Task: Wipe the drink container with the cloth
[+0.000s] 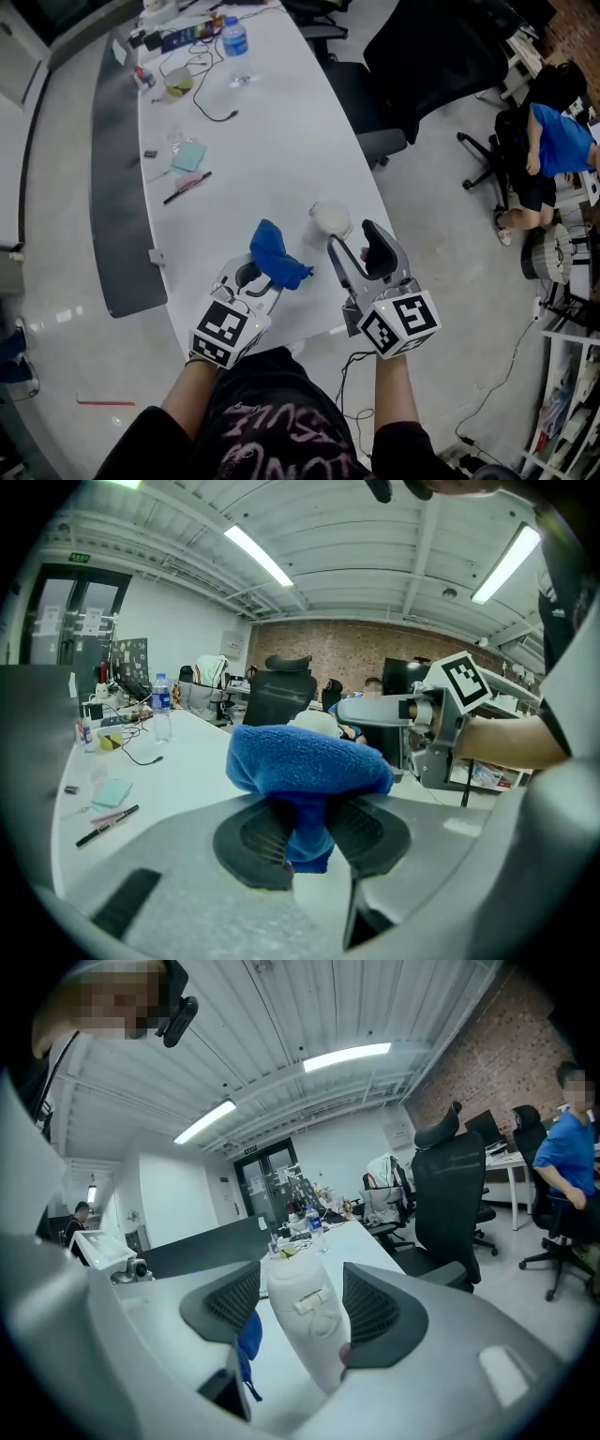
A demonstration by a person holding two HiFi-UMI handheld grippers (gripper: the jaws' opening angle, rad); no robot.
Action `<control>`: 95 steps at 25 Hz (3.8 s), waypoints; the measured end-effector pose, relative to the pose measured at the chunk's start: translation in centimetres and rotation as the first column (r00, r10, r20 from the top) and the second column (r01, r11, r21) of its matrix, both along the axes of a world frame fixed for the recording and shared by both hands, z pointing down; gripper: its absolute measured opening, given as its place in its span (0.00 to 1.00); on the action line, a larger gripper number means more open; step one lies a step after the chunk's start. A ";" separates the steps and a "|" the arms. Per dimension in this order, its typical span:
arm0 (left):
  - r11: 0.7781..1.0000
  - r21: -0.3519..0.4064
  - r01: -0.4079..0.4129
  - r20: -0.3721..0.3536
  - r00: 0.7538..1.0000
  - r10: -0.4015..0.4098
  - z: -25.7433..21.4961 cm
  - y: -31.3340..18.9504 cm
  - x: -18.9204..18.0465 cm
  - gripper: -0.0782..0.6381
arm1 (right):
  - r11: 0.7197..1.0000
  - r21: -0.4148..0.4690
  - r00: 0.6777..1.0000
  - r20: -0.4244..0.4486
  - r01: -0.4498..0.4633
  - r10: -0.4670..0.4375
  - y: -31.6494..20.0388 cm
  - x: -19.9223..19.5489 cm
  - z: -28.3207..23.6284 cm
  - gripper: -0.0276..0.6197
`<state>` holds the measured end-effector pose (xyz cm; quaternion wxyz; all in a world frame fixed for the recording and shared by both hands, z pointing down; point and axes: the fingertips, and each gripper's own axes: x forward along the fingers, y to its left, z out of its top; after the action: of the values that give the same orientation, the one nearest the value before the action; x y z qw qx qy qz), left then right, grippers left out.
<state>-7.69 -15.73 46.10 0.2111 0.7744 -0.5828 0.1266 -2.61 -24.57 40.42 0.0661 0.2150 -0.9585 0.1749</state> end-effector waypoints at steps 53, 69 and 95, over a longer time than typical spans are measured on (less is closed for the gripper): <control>0.974 -0.024 -0.224 0.056 0.973 0.225 2.0 -6.0 2.2 0.25 | 0.999 -0.002 0.998 -0.043 0.042 -0.042 -0.8 -3.3 1.6 0.46; 0.959 -0.183 -0.214 -0.035 0.977 0.211 9.4 -6.4 2.0 0.25 | 0.998 -0.004 0.997 -0.053 0.055 -0.055 -1.0 -3.4 1.8 0.46; 0.983 -0.026 -0.181 0.051 0.982 0.182 1.0 -6.1 1.2 0.25 | 0.997 -0.005 0.997 -0.028 0.076 -0.076 -0.9 -3.3 1.9 0.47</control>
<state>-6.47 -21.85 47.11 0.1915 0.8184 -0.5138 0.1721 -5.87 -25.45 42.33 0.0866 0.1809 -0.9647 0.1709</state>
